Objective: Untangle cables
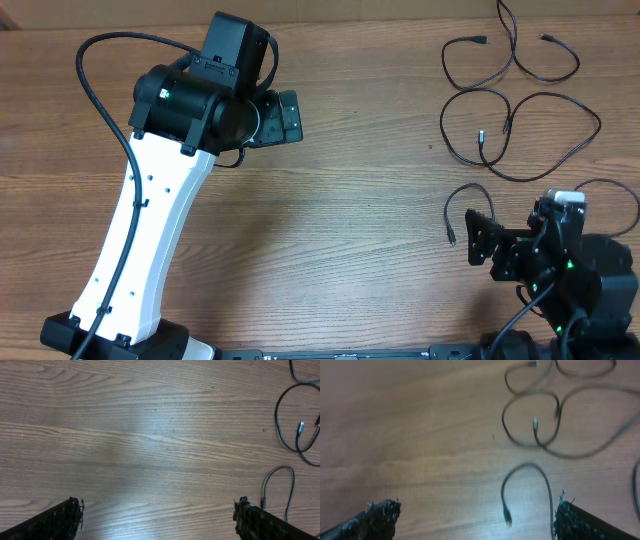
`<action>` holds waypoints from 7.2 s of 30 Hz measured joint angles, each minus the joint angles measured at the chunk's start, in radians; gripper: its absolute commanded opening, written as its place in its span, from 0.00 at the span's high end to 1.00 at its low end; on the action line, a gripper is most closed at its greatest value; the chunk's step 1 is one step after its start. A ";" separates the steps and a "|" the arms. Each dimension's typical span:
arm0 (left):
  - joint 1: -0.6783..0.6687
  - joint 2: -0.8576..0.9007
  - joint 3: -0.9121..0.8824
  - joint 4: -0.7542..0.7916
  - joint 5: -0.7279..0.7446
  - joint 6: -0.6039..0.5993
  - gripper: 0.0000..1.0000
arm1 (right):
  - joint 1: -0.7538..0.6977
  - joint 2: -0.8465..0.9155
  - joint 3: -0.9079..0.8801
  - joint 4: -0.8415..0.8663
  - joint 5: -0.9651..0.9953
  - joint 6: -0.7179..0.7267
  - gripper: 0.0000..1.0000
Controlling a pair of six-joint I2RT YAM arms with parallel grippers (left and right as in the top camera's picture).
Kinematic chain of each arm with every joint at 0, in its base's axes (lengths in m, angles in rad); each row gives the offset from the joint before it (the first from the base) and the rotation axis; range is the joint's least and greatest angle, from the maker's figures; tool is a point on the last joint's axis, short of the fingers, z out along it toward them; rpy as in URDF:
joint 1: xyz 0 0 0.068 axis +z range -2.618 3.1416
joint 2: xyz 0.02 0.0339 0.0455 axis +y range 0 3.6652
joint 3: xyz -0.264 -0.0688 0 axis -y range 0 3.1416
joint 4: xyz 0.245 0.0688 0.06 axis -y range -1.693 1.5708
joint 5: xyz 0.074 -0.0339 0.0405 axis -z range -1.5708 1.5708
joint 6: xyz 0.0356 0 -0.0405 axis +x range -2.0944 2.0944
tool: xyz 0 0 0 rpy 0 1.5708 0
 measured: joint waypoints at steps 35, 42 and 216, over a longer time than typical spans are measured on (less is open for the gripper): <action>0.000 0.000 0.000 0.000 0.000 0.000 0.00 | -0.045 -0.496 -0.610 0.639 -0.180 -0.154 0.00; 0.000 0.000 0.000 0.000 0.000 0.000 0.00 | -0.045 -0.496 -0.683 0.791 -0.183 -0.155 0.00; 0.158 -0.636 -0.887 0.465 -0.103 0.174 0.00 | -0.031 -0.496 -0.859 0.924 0.013 -0.211 0.00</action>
